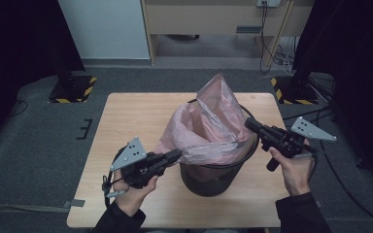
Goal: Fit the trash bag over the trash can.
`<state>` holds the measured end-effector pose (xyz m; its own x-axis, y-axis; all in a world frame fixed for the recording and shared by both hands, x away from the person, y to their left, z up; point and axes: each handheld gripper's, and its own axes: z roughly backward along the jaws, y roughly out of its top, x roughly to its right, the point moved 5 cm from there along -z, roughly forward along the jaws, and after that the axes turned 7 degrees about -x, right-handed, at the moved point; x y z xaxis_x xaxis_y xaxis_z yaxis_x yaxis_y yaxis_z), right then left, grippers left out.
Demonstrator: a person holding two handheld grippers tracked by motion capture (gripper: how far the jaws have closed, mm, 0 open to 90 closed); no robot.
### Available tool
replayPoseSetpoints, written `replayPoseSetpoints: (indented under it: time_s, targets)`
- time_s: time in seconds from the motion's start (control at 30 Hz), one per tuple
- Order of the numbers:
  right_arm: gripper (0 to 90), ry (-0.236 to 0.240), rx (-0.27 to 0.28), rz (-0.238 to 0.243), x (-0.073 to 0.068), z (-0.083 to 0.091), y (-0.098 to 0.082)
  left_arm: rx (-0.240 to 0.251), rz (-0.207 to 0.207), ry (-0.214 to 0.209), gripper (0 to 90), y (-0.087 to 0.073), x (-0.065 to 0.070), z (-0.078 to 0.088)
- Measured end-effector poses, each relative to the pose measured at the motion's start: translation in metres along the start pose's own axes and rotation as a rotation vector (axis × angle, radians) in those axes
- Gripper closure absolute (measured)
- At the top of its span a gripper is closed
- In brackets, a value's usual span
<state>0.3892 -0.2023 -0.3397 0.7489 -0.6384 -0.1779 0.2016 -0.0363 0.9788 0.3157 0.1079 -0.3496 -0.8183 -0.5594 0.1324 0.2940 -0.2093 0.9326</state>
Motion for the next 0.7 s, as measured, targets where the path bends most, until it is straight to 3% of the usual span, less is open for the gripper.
replayPoseSetpoints:
  time_s: [0.1, 0.2, 0.33, 0.37, 0.5, 0.7]
  targets:
    - [90.0, -0.008, 0.013, 0.014, 0.002, 0.003, 0.001, 0.027, 0.012, -0.008, 90.0, 0.002, 0.000, 0.003]
    - [90.0, -0.009, 0.034, 0.002, 0.004, 0.008, 0.005, 0.082, 0.041, 0.013, 90.0, 0.009, -0.007, 0.010]
    - [90.0, -0.010, 0.043, 0.005, 0.007, 0.018, 0.010, 0.138, 0.114, 0.084, 90.0, 0.016, -0.028, 0.018]
    - [90.0, -0.009, 0.044, 0.008, 0.007, 0.019, 0.011, 0.143, 0.143, 0.117, 90.0, 0.016, -0.036, 0.018]
    - [90.0, -0.022, 0.033, 0.017, 0.008, 0.026, 0.009, 0.148, 0.230, 0.161, 90.0, 0.010, -0.057, 0.013]
    - [90.0, -0.043, 0.026, 0.000, 0.017, 0.035, 0.002, 0.137, 0.275, 0.239, 90.0, 0.007, -0.088, 0.012]
